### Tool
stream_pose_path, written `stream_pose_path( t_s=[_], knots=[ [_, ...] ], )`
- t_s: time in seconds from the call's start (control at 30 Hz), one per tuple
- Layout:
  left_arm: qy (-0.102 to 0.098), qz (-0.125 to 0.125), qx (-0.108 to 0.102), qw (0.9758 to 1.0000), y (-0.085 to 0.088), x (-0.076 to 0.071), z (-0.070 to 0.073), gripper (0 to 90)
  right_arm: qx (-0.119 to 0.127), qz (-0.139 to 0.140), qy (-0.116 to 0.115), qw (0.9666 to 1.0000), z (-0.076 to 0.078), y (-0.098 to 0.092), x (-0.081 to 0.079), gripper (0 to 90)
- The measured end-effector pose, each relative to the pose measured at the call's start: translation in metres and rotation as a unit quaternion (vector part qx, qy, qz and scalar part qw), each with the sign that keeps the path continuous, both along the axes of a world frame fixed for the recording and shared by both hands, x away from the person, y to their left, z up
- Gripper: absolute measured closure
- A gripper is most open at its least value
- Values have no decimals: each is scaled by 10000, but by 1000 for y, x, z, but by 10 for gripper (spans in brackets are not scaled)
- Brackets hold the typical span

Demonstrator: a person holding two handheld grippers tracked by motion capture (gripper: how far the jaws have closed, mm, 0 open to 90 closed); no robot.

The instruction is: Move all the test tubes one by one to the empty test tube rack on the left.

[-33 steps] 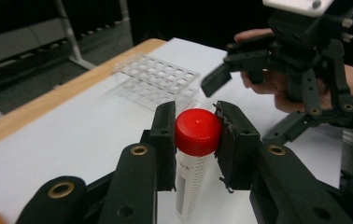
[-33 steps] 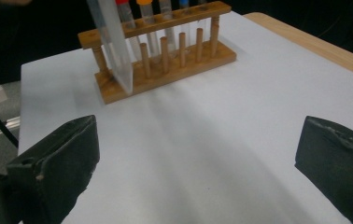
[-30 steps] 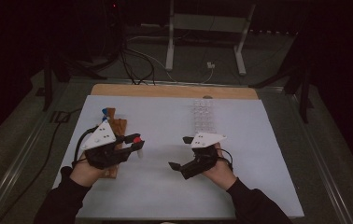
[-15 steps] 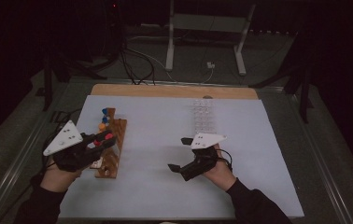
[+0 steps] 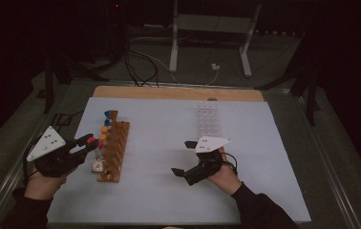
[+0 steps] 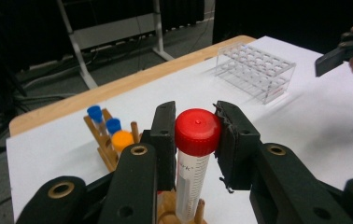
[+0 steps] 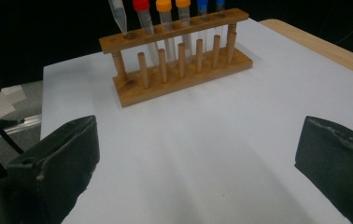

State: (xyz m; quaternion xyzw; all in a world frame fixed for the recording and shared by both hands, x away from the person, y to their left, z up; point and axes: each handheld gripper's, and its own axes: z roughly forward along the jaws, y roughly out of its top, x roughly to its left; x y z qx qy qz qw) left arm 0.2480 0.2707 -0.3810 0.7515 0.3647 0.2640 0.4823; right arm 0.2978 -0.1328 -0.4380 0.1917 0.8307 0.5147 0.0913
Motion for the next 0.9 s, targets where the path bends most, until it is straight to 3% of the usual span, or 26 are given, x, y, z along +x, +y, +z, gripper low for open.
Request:
stream_pose_path(
  t_s=[0.3, 0.5, 0.9],
  knots=[
    [238, 135, -102, 9996, 5, 9, -22, 712, 18, 1, 9, 10000, 1, -1, 0, 0],
    [404, 144, 7, 9991, 2, 13, -35, 712, 7, 17, 10, 10000, 1, -1, 0, 0],
    [671, 133, -190, 9975, 8, 20, -55, 712, 26, 28, -18, 10000, 3, -3, -1, 0]
  ],
)
